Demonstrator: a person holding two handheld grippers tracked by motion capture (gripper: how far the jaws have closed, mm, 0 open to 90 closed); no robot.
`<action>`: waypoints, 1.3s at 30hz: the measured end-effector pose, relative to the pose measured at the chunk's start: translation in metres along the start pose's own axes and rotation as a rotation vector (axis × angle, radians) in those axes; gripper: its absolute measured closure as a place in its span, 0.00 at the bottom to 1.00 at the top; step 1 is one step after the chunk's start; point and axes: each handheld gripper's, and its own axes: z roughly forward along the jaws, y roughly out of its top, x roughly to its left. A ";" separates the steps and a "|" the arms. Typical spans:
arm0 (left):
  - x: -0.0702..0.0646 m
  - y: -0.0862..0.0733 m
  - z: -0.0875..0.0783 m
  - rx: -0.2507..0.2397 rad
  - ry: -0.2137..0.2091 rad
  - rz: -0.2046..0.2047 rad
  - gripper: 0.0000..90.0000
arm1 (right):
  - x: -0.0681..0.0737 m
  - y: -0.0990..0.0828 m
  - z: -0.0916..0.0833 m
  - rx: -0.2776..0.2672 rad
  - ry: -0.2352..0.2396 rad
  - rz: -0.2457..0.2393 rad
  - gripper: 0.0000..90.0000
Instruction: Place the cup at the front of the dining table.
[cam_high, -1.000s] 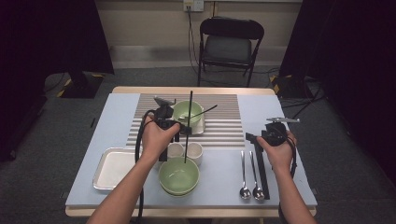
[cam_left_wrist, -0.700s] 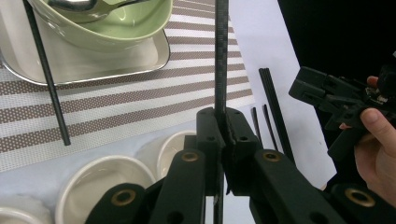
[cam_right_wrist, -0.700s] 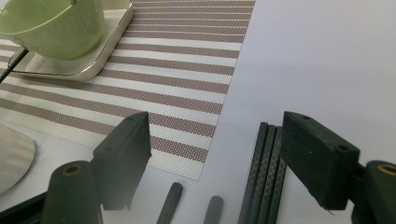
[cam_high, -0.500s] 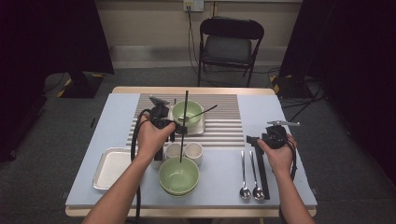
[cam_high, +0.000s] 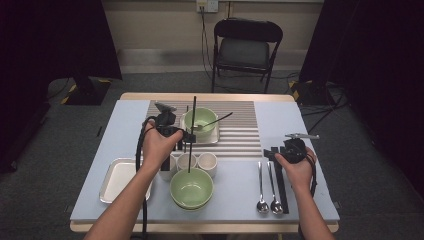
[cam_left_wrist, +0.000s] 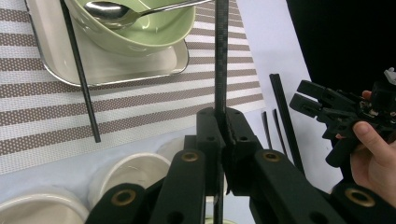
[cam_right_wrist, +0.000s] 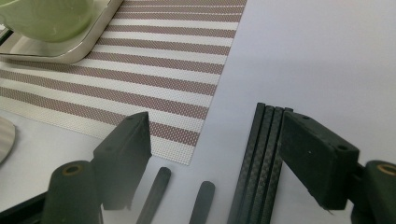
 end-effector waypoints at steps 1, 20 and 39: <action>0.000 0.000 0.000 0.001 -0.002 -0.001 0.96 | 0.000 0.000 0.000 0.000 0.001 0.000 0.28; 0.006 0.000 -0.002 0.001 0.013 -0.008 0.96 | -0.005 -0.014 0.008 0.025 -0.015 -0.021 0.28; 0.009 0.002 -0.002 0.000 0.014 -0.024 0.96 | -0.007 -0.024 0.014 0.034 -0.026 -0.061 0.27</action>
